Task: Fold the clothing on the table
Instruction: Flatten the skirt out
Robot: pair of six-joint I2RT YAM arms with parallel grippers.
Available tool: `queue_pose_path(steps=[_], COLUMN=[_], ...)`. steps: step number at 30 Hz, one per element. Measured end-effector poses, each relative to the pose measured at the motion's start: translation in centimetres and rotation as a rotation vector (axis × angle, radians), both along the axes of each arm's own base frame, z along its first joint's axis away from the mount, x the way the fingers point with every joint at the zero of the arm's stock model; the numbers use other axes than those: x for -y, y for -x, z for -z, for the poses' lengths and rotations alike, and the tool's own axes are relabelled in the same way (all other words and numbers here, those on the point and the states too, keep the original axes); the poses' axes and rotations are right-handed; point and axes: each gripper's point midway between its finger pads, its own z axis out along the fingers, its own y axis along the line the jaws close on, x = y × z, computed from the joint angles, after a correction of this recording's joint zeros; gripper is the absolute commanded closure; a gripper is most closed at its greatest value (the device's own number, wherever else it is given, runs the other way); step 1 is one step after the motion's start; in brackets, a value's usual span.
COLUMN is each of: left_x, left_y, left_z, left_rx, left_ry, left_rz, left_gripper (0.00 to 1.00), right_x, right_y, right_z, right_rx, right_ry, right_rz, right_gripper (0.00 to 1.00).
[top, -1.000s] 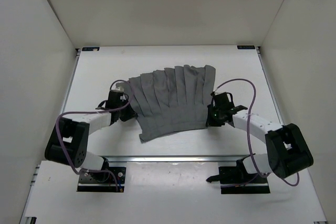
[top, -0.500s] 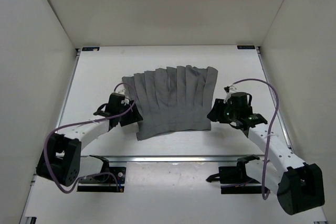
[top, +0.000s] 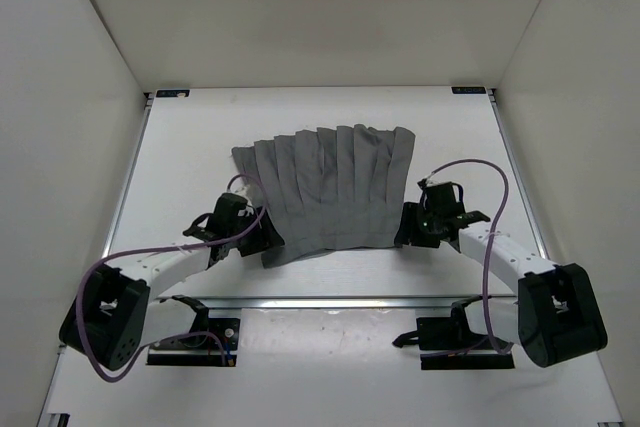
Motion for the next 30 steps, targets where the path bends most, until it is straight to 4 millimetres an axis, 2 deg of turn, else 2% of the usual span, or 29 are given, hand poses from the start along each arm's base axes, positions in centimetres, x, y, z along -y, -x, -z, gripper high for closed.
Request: queue_pose_path(steps=[7,11,13,15,19,24,26,27,29,30], left_x=[-0.5,-0.4,-0.2,0.2,0.6,0.4,0.4,0.3,0.3,0.2], left_y=[1.6,1.7,1.8,1.9,2.2,2.6,3.0,3.3,3.8,4.1], left_z=[-0.2,-0.2,-0.2,-0.4,-0.5,-0.2,0.0,0.3,0.8,1.1], left_rx=[0.001,-0.001,0.000,0.002,0.000,-0.010,-0.021,-0.029,-0.043,-0.050], left_ry=[0.046,0.053,0.056,0.070,0.069,0.055,0.048,0.039,0.044,0.042], left_rz=[-0.017,-0.014,-0.004,0.015,0.053,0.065,0.072,0.075,0.083,0.078], left_gripper=[0.29,0.27,0.20,0.17,0.19,0.34,0.54,0.59,0.89,1.00], right_x=[-0.9,-1.6,-1.9,-2.1,-2.1,-2.3,-2.3,-2.4,-2.4,-2.4], right_y=[-1.2,-2.0,-2.2,-2.3,-2.3,-2.3,-2.3,-2.4,-2.4,-2.4], right_z=[0.4,0.4,0.4,0.5,0.5,0.5,0.6,0.6,0.6,0.6], right_rx=[0.028,0.051,0.057,0.058,0.058,0.058,0.058,0.059,0.058,0.058], right_ry=[-0.017,-0.029,-0.032,-0.034,-0.036,-0.038,-0.038,-0.039,-0.041,-0.041], right_rz=[-0.014,-0.028,-0.035,-0.037,-0.036,-0.041,-0.043,-0.044,-0.045,-0.046], right_gripper=[0.52,0.58,0.62,0.64,0.67,0.68,0.70,0.70,0.74,0.77])
